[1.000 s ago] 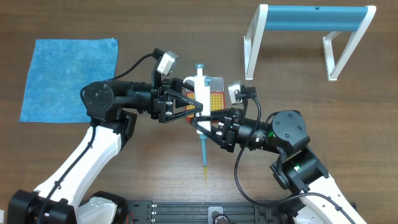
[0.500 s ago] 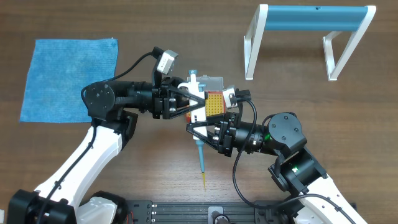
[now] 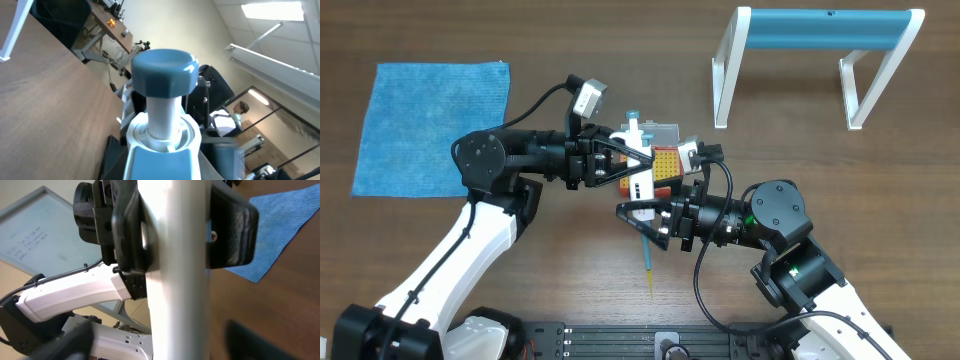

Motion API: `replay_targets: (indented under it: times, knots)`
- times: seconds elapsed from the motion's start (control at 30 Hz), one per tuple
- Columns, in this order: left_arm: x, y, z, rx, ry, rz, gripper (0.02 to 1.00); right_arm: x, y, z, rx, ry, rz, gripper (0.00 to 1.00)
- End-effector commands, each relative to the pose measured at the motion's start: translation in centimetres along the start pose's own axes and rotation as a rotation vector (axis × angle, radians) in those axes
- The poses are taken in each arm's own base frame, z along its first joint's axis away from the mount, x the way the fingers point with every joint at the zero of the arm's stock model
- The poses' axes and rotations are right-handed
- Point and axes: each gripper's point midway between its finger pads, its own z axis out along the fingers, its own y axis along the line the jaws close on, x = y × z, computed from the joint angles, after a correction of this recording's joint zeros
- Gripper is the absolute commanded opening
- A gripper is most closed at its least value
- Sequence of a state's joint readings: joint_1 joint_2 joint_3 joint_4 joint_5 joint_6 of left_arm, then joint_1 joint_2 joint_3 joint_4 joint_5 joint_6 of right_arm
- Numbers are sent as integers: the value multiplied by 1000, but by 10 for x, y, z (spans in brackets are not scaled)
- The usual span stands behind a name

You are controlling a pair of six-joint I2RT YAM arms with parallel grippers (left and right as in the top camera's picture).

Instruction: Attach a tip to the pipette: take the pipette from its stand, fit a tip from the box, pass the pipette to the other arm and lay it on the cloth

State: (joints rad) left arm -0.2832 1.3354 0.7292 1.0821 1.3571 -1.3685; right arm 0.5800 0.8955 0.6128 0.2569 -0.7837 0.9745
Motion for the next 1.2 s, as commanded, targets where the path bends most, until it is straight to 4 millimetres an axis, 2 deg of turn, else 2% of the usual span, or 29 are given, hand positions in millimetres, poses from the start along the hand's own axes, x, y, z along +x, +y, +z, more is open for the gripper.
replay_targets:
  times: [0.03, 0.2, 0.4, 0.67, 0.8, 0.9, 0.97, 1.03, 1.1, 1.17, 1.2]
  knots:
    - [-8, 3, 0, -6, -23, 65, 25, -2, 13, -2, -40, 14, -9, 974]
    - [-6, 28, -2, -44, -22, -14, 25, 13, 25, -17, -144, 154, -11, 974]
    - [-12, 53, -14, -90, -60, -65, 25, 19, 28, -46, -225, 265, -13, 974]
    - [-27, 63, -38, -142, -132, -43, 27, -15, 0, -79, -129, 137, -22, 974]
    - [-31, 79, -46, -195, -176, -72, 25, -28, -17, -93, -71, 61, -77, 974]
    - [-27, 109, -53, -295, -222, -149, 25, -41, -41, -101, 25, -43, -132, 974]
    - [-22, 134, -61, -399, -267, -205, 25, -52, -68, -107, 147, -128, -153, 972]
    - [-20, 152, -70, -484, -305, -241, 27, -53, -103, -116, 311, -184, -102, 972]
    - [-19, 165, -78, -556, -334, -260, 25, -37, -150, -134, 551, -197, -6, 972]
    - [-19, 170, -82, -594, -345, -276, 27, -21, -177, -151, 714, -184, 67, 972]
    - [-20, 171, -83, -603, -340, -273, 25, -18, -181, -154, 742, -180, 70, 972]
